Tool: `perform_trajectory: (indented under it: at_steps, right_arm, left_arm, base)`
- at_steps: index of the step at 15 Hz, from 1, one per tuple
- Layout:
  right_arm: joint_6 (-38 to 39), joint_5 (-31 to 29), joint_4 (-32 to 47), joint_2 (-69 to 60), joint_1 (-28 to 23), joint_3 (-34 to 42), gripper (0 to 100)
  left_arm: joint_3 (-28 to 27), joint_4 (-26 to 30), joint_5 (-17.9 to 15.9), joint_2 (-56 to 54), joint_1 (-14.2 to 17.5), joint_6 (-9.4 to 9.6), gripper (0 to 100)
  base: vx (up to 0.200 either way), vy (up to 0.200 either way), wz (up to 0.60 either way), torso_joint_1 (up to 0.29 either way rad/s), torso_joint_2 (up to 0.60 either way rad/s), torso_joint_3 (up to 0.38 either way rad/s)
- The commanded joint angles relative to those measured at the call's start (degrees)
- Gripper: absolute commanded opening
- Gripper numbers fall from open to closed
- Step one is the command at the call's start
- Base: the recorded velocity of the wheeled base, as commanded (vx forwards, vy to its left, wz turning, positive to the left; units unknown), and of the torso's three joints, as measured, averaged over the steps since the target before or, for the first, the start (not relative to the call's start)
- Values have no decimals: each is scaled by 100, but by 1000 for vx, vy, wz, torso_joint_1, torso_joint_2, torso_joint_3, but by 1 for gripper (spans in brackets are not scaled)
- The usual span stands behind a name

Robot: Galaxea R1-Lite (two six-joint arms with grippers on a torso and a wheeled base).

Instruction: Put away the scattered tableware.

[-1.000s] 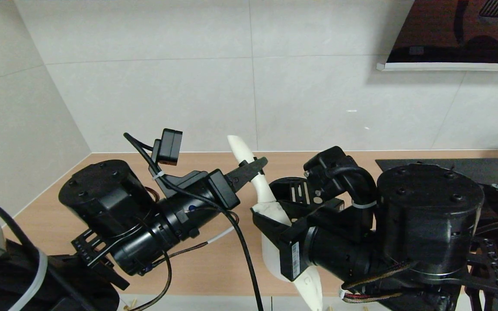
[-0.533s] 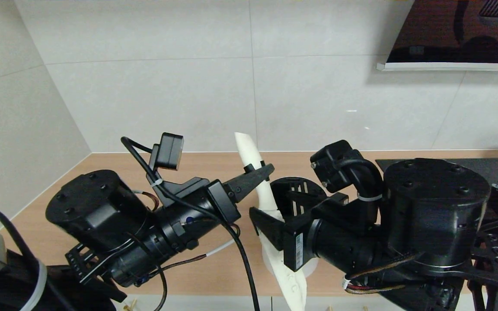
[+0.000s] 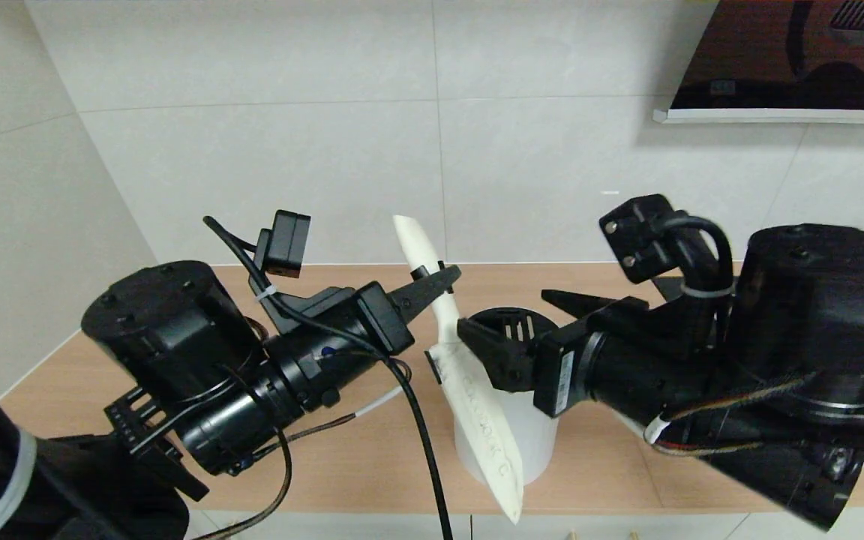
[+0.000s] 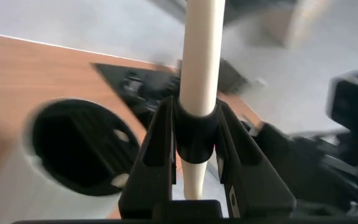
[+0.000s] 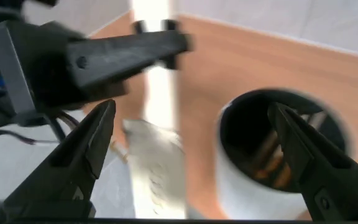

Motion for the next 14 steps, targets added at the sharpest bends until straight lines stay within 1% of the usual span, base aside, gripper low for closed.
perform_trajectory:
  at_steps: [1, 2, 3, 4, 5, 6, 7, 8, 9, 10, 11, 12, 13, 14]
  right_arm:
    - [-3, 16, 46, -328, -436, -108, 100]
    - [-3, 34, 46, -354, -533, -126, 100]
    - [-12, 34, 46, -363, -700, -187, 100]
    - [-12, 34, 55, -354, -787, -214, 100]
    - [-12, 34, 55, -345, -805, -222, 100]
    - [-12, 34, 55, -328, -884, -222, 100]
    - [-12, 34, 46, -319, -928, -222, 100]
    - [-12, 34, 55, -310, -972, -231, 100]
    - [-12, 34, 55, -293, -981, -231, 100]
    - [-12, 34, 55, -293, -981, -231, 100]
    - [-12, 34, 55, -293, -990, -231, 100]
    - [-12, 34, 55, -284, -1007, -231, 100]
    - [-12, 34, 55, -275, -1016, -231, 100]
    - [-12, 34, 46, -222, -1051, -231, 100]
  left_arm:
    - [-580, 912, 407, -732, 44, 12, 0]
    - [-799, 1369, 592, -899, 62, 12, 0]
    - [-1344, 2380, 1119, -1119, 62, 30, 0]
    - [-1828, 3135, 1497, -1172, 62, 118, 0]
    - [-2179, 3636, 1752, -1189, 53, 250, 0]
    - [-2504, 4190, 2007, -1172, -17, 434, 0]
    - [-2671, 4559, 2244, -1154, -175, 654, 0]
    - [-2750, 4726, 2394, -1119, -272, 847, 0]
    - [-2917, 4788, 2605, -961, -465, 1111, 0]
    - [-3102, 4779, 2938, -750, -641, 1225, 0]
    - [-3331, 4753, 3378, -477, -755, 1427, 0]
    - [-3436, 4594, 3835, -266, -835, 1647, 0]
    - [-3427, 4243, 4204, -99, -931, 1849, 0]
    - [-3366, 3768, 4512, 50, -993, 2104, 0]
  base:
    - [0, 0, 0, 0, 0, 0]
    - [0, 0, 0, 0, 0, 0]
    - [0, 0, 0, 0, 0, 0]
    - [0, 0, 0, 0, 0, 0]
    - [0, 0, 0, 0, 0, 0]
    - [0, 0, 0, 0, 0, 0]
    - [0, 0, 0, 0, 0, 0]
    - [0, 0, 0, 0, 0, 0]
    - [0, 0, 0, 0, 0, 0]
    - [0, 0, 0, 0, 0, 0]
    - [0, 0, 0, 0, 0, 0]
    - [0, 0, 0, 0, 0, 0]
    - [0, 0, 0, 0, 0, 0]
    - [0, 0, 0, 0, 0, 0]
